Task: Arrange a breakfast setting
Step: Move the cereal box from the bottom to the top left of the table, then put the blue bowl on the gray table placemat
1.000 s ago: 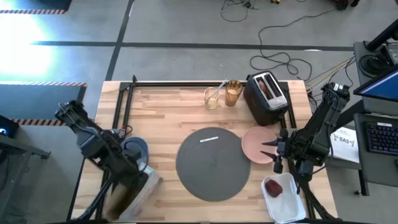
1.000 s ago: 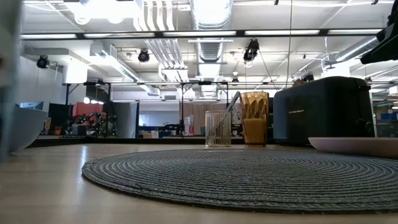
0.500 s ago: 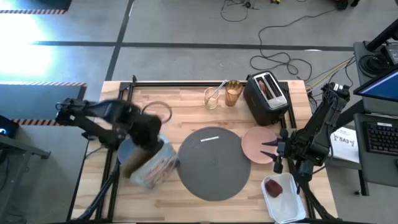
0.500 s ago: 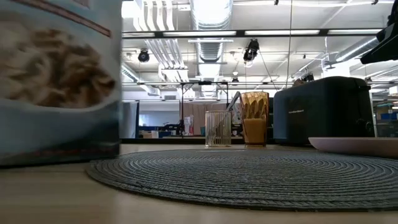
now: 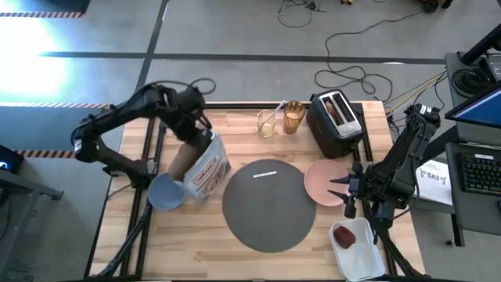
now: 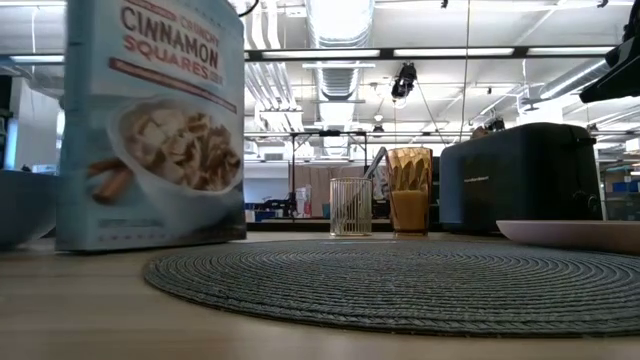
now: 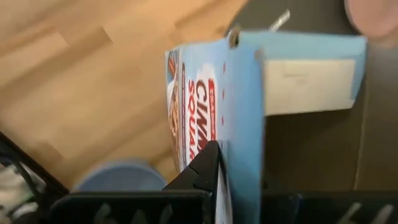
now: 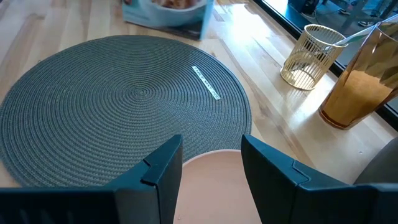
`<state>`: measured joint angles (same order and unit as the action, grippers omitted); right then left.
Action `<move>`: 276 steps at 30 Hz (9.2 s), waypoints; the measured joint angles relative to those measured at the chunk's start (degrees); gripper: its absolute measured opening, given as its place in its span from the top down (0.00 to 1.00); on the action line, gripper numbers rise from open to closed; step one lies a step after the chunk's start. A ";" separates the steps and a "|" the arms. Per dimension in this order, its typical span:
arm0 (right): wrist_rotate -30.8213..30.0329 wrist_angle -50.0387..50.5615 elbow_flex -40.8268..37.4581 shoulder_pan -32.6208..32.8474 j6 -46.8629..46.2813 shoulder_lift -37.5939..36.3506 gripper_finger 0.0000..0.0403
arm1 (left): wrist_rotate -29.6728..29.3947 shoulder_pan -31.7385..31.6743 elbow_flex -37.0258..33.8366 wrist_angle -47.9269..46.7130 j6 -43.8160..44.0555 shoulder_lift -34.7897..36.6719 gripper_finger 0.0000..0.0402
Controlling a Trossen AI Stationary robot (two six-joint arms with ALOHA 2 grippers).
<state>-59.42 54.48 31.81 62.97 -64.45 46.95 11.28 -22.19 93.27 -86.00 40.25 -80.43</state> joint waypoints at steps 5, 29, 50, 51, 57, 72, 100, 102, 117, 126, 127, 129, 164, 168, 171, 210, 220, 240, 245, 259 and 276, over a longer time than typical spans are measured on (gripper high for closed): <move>0.00 0.00 0.00 -0.01 0.00 -0.02 0.61 | -1.23 -7.22 4.82 -0.75 -8.48 -3.32 1.00; 0.02 0.00 0.00 -0.02 0.00 -0.02 0.61 | -8.88 -24.97 16.19 -4.03 -25.40 -12.20 1.00; 0.00 0.02 0.00 -0.02 0.00 -0.02 0.61 | -14.48 -26.66 20.67 -3.92 -24.74 -10.51 1.00; 0.01 0.00 0.00 -0.02 0.00 -0.02 0.61 | -14.52 -27.09 20.32 -4.01 -24.76 -10.51 1.00; 0.00 0.02 0.00 -0.02 0.00 -0.02 0.62 | -15.90 -28.20 19.71 -4.01 -24.79 -10.51 1.00; 0.00 0.00 0.00 -0.02 0.00 -0.02 0.61 | -16.54 -27.99 29.24 -4.00 -23.64 -10.17 0.87; 0.00 0.01 0.00 -0.02 0.00 -0.02 0.62 | -55.20 41.03 -12.14 -2.80 38.37 18.71 0.58; 0.00 0.01 0.00 -0.02 0.00 -0.02 0.61 | -55.26 42.67 -13.28 -4.04 42.59 17.86 0.56; 0.01 0.00 0.00 -0.01 0.00 -0.02 0.62 | -45.78 43.64 -16.00 -3.98 53.61 12.00 0.41; 0.02 0.02 0.00 -0.02 0.00 -0.02 0.61 | -41.73 43.64 -27.02 -4.01 65.35 8.91 0.41; 0.00 0.01 0.00 -0.01 0.00 -0.02 0.62 | -42.24 43.62 -27.90 -4.02 66.55 8.72 0.41; 0.02 0.00 0.00 -0.02 0.00 -0.02 0.62 | -43.61 43.56 -29.51 -4.00 68.29 8.45 0.41; 0.00 0.00 0.00 0.00 0.00 -0.02 0.61 | -75.56 43.07 -59.29 13.72 77.76 7.78 0.31; 0.00 0.00 0.00 -0.02 0.00 -0.02 0.61 | -79.20 42.18 -60.13 15.49 75.09 7.78 0.30; 0.01 0.00 0.00 0.00 0.00 -0.02 0.62 | -81.34 41.15 -60.43 18.31 71.06 7.78 0.30; 0.01 0.00 0.00 -0.01 0.00 -0.02 0.62 | -83.48 27.48 -60.45 32.44 56.63 7.81 0.74; 0.02 0.00 0.00 -0.01 0.00 -0.01 0.61 | -80.30 24.43 -60.45 16.87 70.28 7.81 0.74; 0.00 0.00 0.00 0.00 0.00 -0.02 0.62 | -75.30 23.75 -57.27 9.98 75.83 7.81 0.67; 0.00 0.00 0.00 -0.01 0.00 -0.02 0.62 | -72.72 23.75 -55.06 9.08 71.26 7.81 0.57; 0.00 0.00 0.00 -0.02 0.00 0.01 0.61 | -58.56 26.43 -51.82 7.39 76.71 7.87 0.29; 0.02 -0.02 0.00 0.00 0.00 0.00 0.61 | -24.14 38.19 -28.54 2.21 49.40 6.17 0.29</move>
<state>-59.40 54.46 31.81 62.98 -64.45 46.96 -12.86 16.00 64.72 -83.80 89.65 -74.25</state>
